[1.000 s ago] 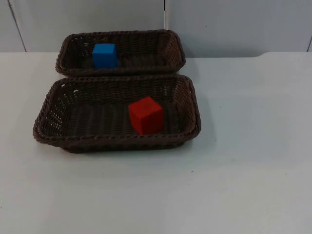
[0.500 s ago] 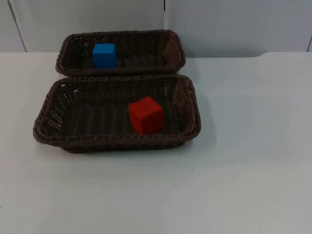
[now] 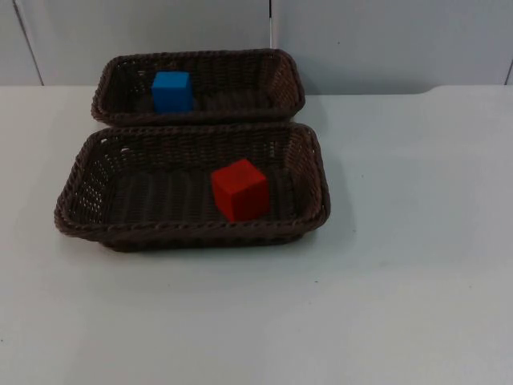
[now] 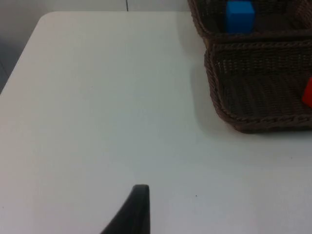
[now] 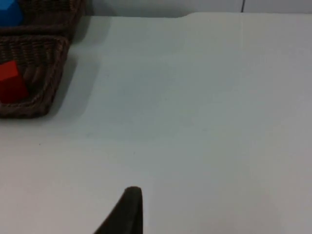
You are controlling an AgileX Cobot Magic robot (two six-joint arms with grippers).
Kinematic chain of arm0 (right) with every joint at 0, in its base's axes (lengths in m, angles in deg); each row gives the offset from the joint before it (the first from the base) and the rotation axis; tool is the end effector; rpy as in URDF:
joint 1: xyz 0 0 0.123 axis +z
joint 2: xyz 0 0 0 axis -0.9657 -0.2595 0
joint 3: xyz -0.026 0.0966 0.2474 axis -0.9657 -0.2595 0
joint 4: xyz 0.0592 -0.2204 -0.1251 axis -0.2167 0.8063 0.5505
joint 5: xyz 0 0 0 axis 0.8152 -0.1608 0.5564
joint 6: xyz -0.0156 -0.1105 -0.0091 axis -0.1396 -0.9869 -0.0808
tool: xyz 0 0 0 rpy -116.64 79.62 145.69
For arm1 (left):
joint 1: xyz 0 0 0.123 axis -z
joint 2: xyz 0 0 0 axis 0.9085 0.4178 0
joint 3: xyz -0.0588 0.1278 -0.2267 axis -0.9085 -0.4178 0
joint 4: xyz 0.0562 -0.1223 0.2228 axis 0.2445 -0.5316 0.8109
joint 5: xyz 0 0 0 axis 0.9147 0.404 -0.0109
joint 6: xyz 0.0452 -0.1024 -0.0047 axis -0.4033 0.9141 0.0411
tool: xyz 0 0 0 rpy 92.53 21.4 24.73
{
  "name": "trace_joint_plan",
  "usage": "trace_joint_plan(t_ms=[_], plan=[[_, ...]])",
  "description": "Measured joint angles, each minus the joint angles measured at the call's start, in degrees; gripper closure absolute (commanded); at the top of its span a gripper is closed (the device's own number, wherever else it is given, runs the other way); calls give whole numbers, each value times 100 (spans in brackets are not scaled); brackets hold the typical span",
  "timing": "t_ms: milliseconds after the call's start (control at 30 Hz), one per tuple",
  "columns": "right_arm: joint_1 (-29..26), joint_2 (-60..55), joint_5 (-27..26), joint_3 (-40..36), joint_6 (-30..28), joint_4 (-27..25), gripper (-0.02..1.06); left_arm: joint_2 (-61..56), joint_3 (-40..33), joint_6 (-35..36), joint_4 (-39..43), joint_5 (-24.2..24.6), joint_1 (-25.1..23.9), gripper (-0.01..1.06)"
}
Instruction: Pick up one cube with the left hand and place it into the upper basket. Pick up one cube with the right hand and place it into the lower basket.
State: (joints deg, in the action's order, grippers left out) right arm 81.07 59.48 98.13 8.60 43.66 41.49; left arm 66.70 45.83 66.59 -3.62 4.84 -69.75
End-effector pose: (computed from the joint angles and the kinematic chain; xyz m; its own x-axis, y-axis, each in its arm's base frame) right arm 0.0363 0.0043 0.2757 -0.4607 -0.0393 -0.8867 -0.1060 0.9943 0.0110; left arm 0.0404 -0.0050 0.2702 -0.4680 -0.0300 -0.8832 -0.0112 0.9995 -0.0280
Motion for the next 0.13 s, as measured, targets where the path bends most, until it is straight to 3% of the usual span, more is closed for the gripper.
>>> trace_joint_plan(t_ms=[133], plan=[[-380,0,0,0,0,-11,-1,0,0,0,0,0,0,0]])
